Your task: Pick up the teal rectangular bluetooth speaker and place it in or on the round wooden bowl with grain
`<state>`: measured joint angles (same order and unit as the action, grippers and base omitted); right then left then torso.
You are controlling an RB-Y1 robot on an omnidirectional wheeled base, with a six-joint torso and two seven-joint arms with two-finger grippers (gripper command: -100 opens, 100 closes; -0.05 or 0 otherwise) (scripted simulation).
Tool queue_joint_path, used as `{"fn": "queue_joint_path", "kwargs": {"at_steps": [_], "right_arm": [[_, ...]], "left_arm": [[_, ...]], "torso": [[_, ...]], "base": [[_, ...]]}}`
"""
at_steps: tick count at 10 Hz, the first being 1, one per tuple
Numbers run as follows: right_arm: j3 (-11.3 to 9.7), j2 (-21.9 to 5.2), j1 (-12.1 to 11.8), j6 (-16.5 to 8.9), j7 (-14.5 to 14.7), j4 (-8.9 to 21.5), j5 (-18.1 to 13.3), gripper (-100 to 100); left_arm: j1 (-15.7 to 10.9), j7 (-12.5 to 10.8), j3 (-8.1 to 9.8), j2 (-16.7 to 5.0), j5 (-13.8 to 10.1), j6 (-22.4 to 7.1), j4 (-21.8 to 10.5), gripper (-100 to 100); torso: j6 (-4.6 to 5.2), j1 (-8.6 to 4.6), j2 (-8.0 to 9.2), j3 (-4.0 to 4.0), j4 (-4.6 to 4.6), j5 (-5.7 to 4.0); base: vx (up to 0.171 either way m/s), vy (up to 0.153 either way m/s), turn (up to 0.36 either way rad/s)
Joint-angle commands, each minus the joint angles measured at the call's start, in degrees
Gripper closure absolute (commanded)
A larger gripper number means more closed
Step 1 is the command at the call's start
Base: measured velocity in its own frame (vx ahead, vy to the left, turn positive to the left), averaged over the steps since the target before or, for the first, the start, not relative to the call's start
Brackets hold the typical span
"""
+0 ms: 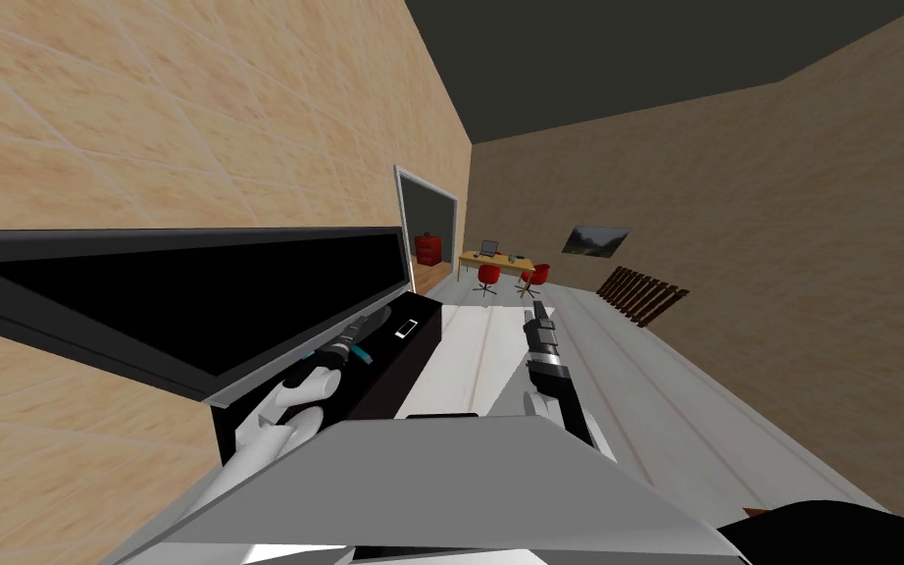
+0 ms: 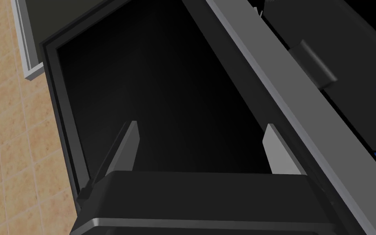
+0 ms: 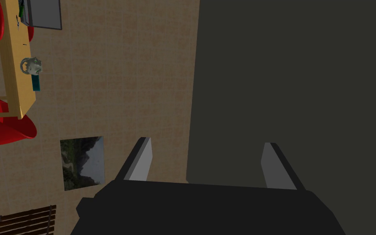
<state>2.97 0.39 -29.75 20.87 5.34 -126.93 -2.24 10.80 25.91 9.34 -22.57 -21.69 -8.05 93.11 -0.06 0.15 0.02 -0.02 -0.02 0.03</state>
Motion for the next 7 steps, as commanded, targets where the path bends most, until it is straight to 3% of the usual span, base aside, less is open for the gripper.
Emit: {"fn": "queue_joint_path", "kwargs": {"at_steps": [1, 2, 7], "right_arm": [[0.00, 0.00, 0.00, 0.00, 0.00, 0.00, 0.00, 0], [0.00, 0.00, 0.01, 0.00, 0.00, 0.00, 0.00, 0], [0.00, 0.00, 0.00, 0.00, 0.00, 0.00, 0.00, 0]], "left_arm": [[-1.22, 1.64, 0.03, -1.23, -1.64, -2.46, -2.86, -100], [-1.22, 1.64, 0.03, -1.23, -1.64, -2.46, -4.11, -100], [-5.47, 6.53, 0.34, -4.63, -6.21, -10.23, -13.38, -100]], "torso": [[0.00, 0.00, 0.00, 0.00, 0.00, 0.00], [0.05, 0.00, -0.01, 0.01, 0.00, 0.00], [0.01, 0.03, -0.04, 0.02, 0.01, 0.01]], "base": [[-0.015, 0.015, -0.148], [-0.017, 0.019, -0.099], [-0.012, 0.023, -0.124]]}}
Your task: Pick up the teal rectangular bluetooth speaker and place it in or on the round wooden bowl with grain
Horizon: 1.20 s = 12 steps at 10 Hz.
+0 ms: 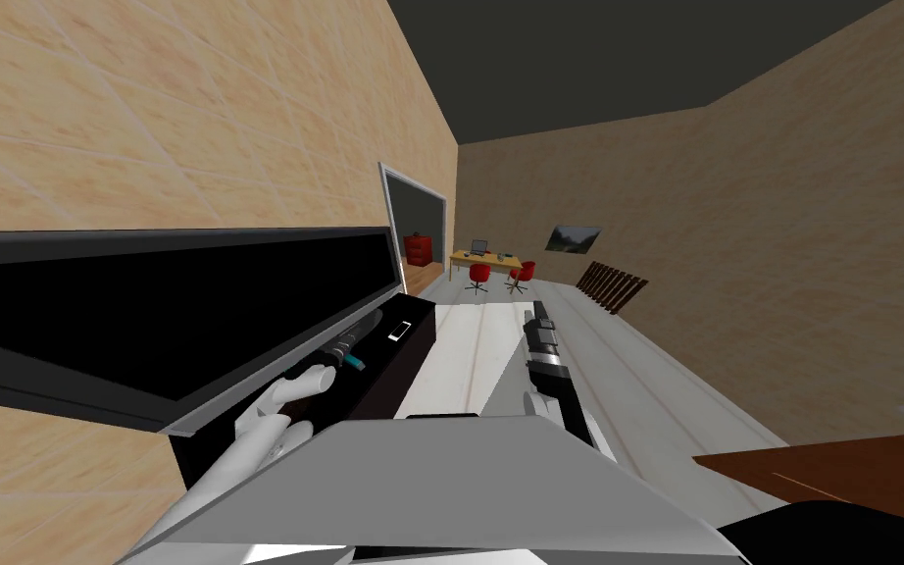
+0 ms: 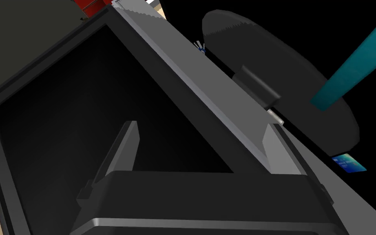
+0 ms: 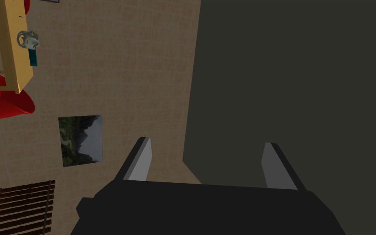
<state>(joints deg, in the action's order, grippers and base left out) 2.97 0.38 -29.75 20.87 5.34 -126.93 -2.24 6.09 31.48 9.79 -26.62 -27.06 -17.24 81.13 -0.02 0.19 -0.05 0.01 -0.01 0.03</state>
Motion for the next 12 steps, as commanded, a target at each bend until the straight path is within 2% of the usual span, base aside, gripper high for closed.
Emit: {"fn": "queue_joint_path", "kwargs": {"at_steps": [1, 2, 3, 5, 6, 7, 8, 9, 10, 11, 12], "right_arm": [[0.00, 0.00, 0.00, 0.00, 0.00, 0.00, 0.00, 0], [0.00, 0.00, -0.01, 0.00, 0.00, 0.00, 0.00, 0], [0.00, 0.00, -0.01, 0.00, 0.00, 0.00, 0.00, 0], [0.00, 0.00, -0.01, 0.00, 0.00, 0.00, 0.00, 0], [0.01, 0.00, -0.01, 0.00, 0.00, 0.00, 0.00, 0], [0.00, 0.00, 0.00, 0.00, 0.00, 0.00, 0.00, 0], [0.01, 0.00, -0.01, 0.00, 0.00, 0.00, 0.00, 0], [0.00, 0.00, -0.01, 0.00, 0.00, 0.00, 0.00, 0], [0.01, 0.00, -0.01, 0.00, 0.00, 0.00, 0.00, 0], [0.01, 0.00, -0.01, 0.00, 0.00, 0.00, 0.00, 0], [0.00, 0.00, 0.00, 0.00, 0.00, 0.00, 0.00, 0]], "left_arm": [[-0.75, 0.96, -0.11, -0.58, -0.84, -1.77, -2.86, -100], [-0.75, 0.96, -0.11, -0.58, -0.84, -1.77, -3.86, -100], [-2.16, 2.54, -0.06, -1.64, -2.31, -4.51, -5.74, -100], [-2.16, 2.54, -0.06, -1.64, -2.31, -4.51, -7.76, -100], [-3.54, 4.10, -0.05, -2.67, -3.76, -7.20, -10.11, -100], [-3.54, 4.10, -0.05, -2.67, -3.76, -7.20, -11.50, -100], [-4.90, 5.61, -0.06, -3.66, -5.17, -9.59, -13.50, -100], [-4.90, 5.61, -0.06, -3.66, -5.17, -9.82, -15.32, -100], [-4.90, 5.61, -0.06, -3.66, -5.17, -9.82, -15.55, -100], [-6.23, 7.08, -0.09, -4.60, -6.53, -12.35, -17.74, -100], [-6.23, 7.08, -0.09, -4.60, -6.53, -12.35, -19.40, -100]], "torso": [[0.00, 0.00, 0.00, 0.00, 0.00, 0.00], [-0.04, 0.00, -0.01, 0.01, 0.01, 0.01], [-0.05, -0.04, -0.01, 0.01, 0.01, 0.00], [-0.05, -0.01, -0.03, 0.02, 0.02, 0.01], [-0.05, -0.05, -0.02, 0.01, 0.01, 0.00], [0.00, -0.03, -0.04, 0.02, 0.01, 0.00], [-0.05, -0.01, -0.04, 0.03, 0.02, 0.01], [-0.02, 0.03, -0.07, 0.04, 0.02, 0.01], [-0.05, 0.02, -0.07, 0.04, 0.02, 0.02], [-0.06, -0.03, -0.05, 0.03, 0.02, 0.00], [-0.01, -0.02, -0.07, 0.04, 0.02, 0.00]], "base": [[0.001, 0.027, -0.085], [0.000, 0.014, 0.007], [0.002, 0.016, -0.142], [0.003, 0.018, -0.044], [0.004, 0.020, -0.133], [0.008, 0.027, -0.089], [0.016, 0.034, -0.135], [0.014, 0.033, -0.089], [0.006, 0.015, 0.006], [0.013, 0.022, -0.146], [0.016, 0.029, -0.084]]}}
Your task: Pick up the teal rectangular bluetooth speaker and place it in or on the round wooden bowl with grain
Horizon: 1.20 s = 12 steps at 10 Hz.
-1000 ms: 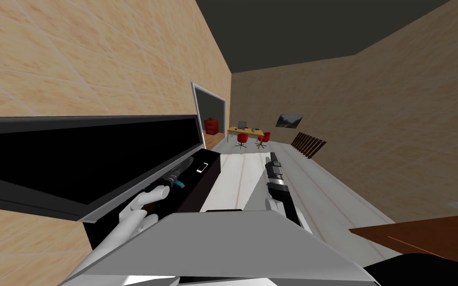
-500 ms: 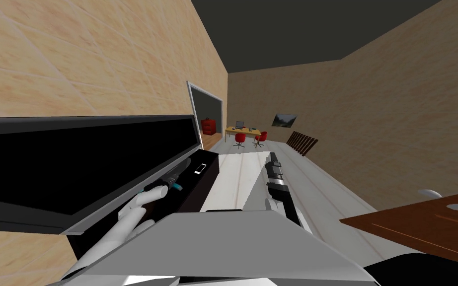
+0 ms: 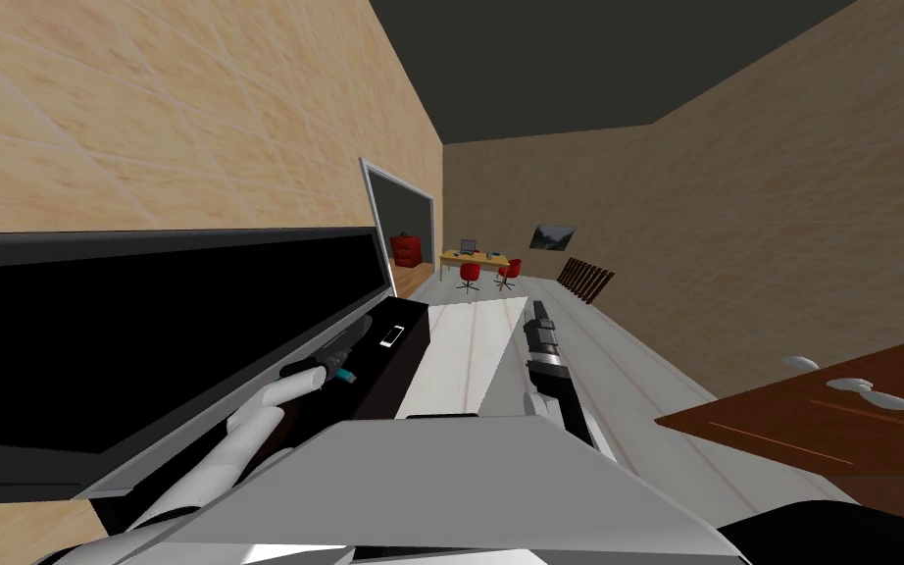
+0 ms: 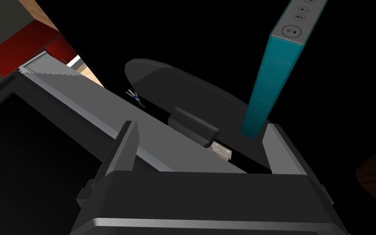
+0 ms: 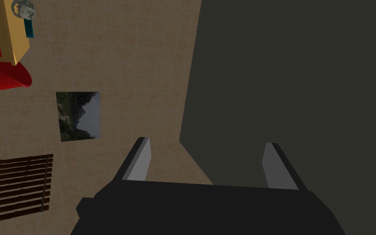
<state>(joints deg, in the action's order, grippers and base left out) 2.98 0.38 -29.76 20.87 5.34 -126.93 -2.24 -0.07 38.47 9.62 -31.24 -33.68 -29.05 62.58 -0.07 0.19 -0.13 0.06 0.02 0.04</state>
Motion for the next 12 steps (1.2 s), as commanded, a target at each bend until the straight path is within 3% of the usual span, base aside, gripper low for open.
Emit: {"fn": "queue_joint_path", "kwargs": {"at_steps": [1, 3, 4, 5, 6, 9, 12], "right_arm": [[0.00, 0.00, 0.00, 0.00, 0.00, 0.00, 0.00, 0], [0.00, 0.00, 0.00, 0.00, 0.00, 0.00, 0.00, 0], [0.00, 0.00, 0.00, 0.00, 0.00, 0.00, 0.00, 0], [0.00, 0.00, 0.00, 0.00, 0.00, 0.00, 0.00, 0], [0.00, 0.00, 0.00, 0.00, 0.00, 0.00, 0.00, 0], [0.00, 0.00, 0.00, 0.00, 0.00, 0.00, 0.00, 0], [0.00, 0.00, 0.00, 0.00, 0.00, 0.00, 0.00, 0]], "left_arm": [[-1.36, 1.52, 0.02, -0.88, -1.22, -2.86, -2.86, -100], [-2.61, 2.88, -0.06, -1.73, -2.49, -4.67, -7.66, -100], [-2.61, 2.88, -0.06, -1.73, -2.49, -5.31, -8.33, -100], [-3.82, 4.18, -0.16, -2.54, -3.69, -6.89, -11.52, -100], [-3.82, 4.18, -0.16, -2.54, -3.69, -7.52, -11.93, -100], [-6.05, 6.56, -0.39, -3.99, -5.89, -11.56, -16.83, -100], [-7.07, 7.63, -0.52, -4.63, -6.89, -13.37, -21.91, -100]], "torso": [[0.00, 0.00, 0.00, 0.00, 0.00, 0.00], [0.00, 0.04, -0.03, 0.02, 0.01, 0.01], [0.03, 0.04, -0.05, 0.03, 0.01, 0.01], [-0.01, 0.03, -0.04, 0.02, 0.01, 0.01], [0.02, 0.03, -0.08, 0.04, 0.01, 0.00], [-0.01, 0.03, -0.06, 0.04, 0.02, 0.01], [0.01, 0.04, -0.07, 0.04, 0.01, 0.01]], "base": [[0.030, 0.039, -0.103], [0.025, 0.038, -0.106], [0.026, 0.036, -0.071], [0.037, 0.037, -0.113], [0.029, 0.040, -0.060], [0.032, 0.043, -0.092], [0.030, 0.040, -0.068]]}}
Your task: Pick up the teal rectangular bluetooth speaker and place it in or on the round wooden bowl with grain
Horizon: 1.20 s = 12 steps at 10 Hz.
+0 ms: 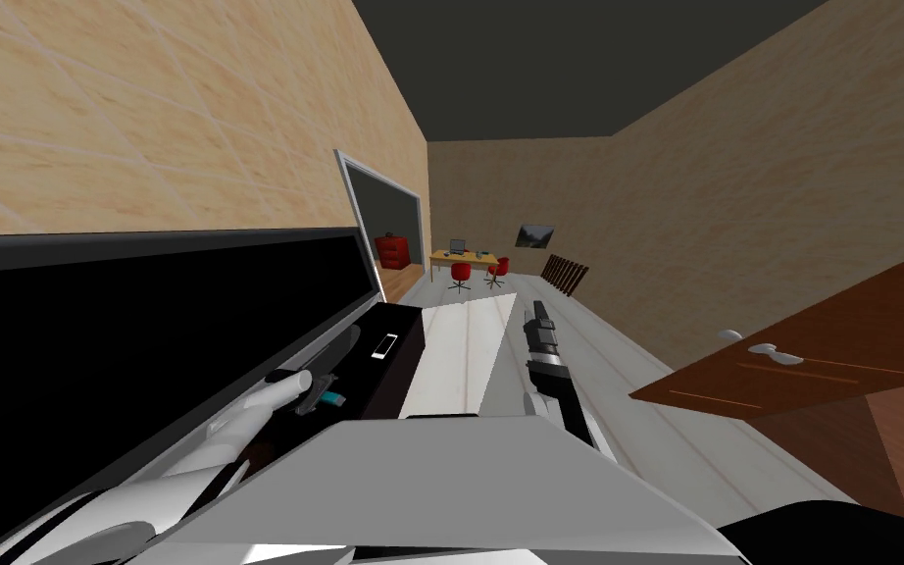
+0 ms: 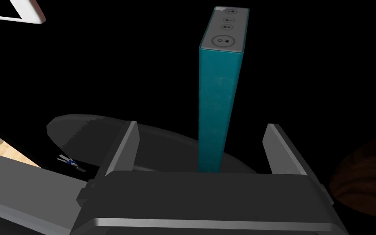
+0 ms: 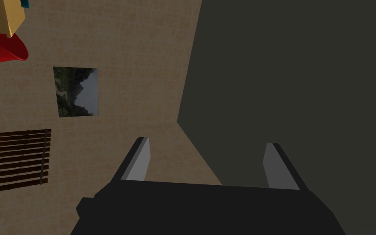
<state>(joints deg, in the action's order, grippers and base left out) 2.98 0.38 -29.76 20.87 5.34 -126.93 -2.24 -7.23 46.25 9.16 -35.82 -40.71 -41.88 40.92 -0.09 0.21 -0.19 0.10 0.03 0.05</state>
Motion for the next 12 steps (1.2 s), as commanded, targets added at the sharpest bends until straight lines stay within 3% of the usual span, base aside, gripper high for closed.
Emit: {"fn": "queue_joint_path", "kwargs": {"at_steps": [1, 2, 4, 5, 9, 12], "right_arm": [[0.00, 0.00, 0.00, 0.00, 0.00, 0.00, 0.00, 0], [0.00, 0.00, 0.00, 0.00, 0.00, 0.00, 0.00, 0], [0.00, 0.00, 0.00, 0.00, 0.00, 0.00, 0.00, 0], [0.00, 0.00, 0.00, 0.00, 0.00, 0.00, 0.00, 0], [0.00, 0.00, 0.00, 0.00, 0.00, 0.00, 0.00, 0], [0.00, 0.00, 0.00, 0.00, 0.00, 0.00, 0.00, 0]], "left_arm": [[-0.86, 0.84, -0.19, -0.63, -0.78, -2.19, -2.86, -100], [-0.86, 0.84, -0.19, -0.63, -0.78, -2.19, -3.21, -100], [-2.49, 2.53, -0.47, -1.57, -2.34, -5.03, -8.09, -100], [-2.49, 2.53, -0.47, -1.57, -2.34, -5.03, -8.44, -100], [-4.57, 4.63, -0.89, -2.60, -4.30, -8.56, -15.22, -100], [-5.56, 5.90, -0.84, -2.71, -4.73, -8.18, -17.56, -100]], "torso": [[0.00, 0.00, 0.00, 0.00, 0.00, 0.00], [0.03, 0.02, -0.02, 0.01, 0.00, 0.00], [0.02, 0.00, -0.07, 0.03, 0.01, 0.00], [0.02, 0.07, -0.11, 0.06, 0.02, 0.01], [0.01, 0.06, -0.09, 0.05, 0.02, 0.01], [0.00, -0.08, 0.00, 0.00, 0.00, -0.01]], "base": [[0.032, 0.042, -0.101], [0.037, 0.043, -0.051], [0.055, 0.049, -0.090], [0.042, 0.052, -0.045], [0.044, 0.052, -0.069], [0.024, 0.021, -0.014]]}}
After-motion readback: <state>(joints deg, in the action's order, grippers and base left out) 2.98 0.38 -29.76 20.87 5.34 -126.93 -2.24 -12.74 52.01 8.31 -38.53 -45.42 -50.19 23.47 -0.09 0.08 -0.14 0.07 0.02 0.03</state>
